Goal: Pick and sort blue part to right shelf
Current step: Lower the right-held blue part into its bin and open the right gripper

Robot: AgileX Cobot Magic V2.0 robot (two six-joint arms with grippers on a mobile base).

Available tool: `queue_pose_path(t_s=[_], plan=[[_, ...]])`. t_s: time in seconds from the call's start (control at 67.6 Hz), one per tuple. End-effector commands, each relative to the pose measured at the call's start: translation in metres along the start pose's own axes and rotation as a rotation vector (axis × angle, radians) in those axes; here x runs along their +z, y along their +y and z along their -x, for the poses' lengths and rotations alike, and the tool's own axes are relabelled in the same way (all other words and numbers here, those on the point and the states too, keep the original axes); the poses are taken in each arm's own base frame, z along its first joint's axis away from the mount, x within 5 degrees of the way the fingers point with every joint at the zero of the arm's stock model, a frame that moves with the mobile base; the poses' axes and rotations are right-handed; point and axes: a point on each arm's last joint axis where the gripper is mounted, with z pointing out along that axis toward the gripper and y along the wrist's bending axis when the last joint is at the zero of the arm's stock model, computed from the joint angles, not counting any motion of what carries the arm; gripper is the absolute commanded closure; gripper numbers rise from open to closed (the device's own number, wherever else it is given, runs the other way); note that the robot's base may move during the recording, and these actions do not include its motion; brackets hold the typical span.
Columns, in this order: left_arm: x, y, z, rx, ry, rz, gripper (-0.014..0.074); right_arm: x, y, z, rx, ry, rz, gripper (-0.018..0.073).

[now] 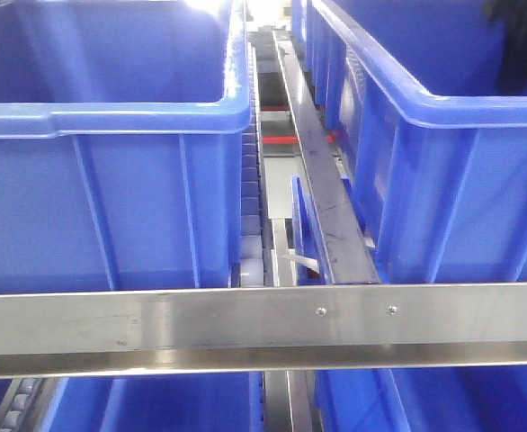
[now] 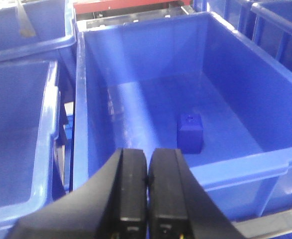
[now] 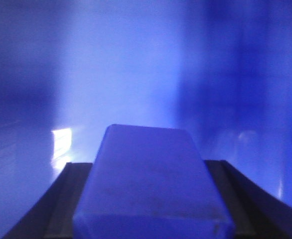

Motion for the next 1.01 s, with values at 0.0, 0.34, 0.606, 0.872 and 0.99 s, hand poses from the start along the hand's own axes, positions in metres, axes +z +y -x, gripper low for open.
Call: queue_pose_path(t_s=[0.0, 0.34, 0.606, 0.872, 0.99], plan=[[-0.002, 0.000, 0.013, 0.007, -0.084, -0.005, 0.0463, -0.002, -0.003, 0.017, -0.022, -0.115, -0.010, 0.0302], [-0.002, 0.000, 0.013, 0.004, -0.084, -0.007, 0.0463, 0.044, -0.003, 0.016, -0.058, -0.087, -0.032, 0.0291], [-0.002, 0.000, 0.013, 0.004, -0.084, -0.007, 0.0463, 0.035, -0.003, 0.023, -0.054, -0.099, -0.034, -0.0056], [-0.002, 0.000, 0.013, 0.004, -0.084, -0.007, 0.0463, -0.019, -0.005, 0.026, -0.045, -0.132, -0.040, 0.0049], [-0.002, 0.000, 0.013, 0.004, -0.084, -0.007, 0.0463, -0.058, -0.005, 0.023, -0.034, -0.174, -0.034, 0.0224]])
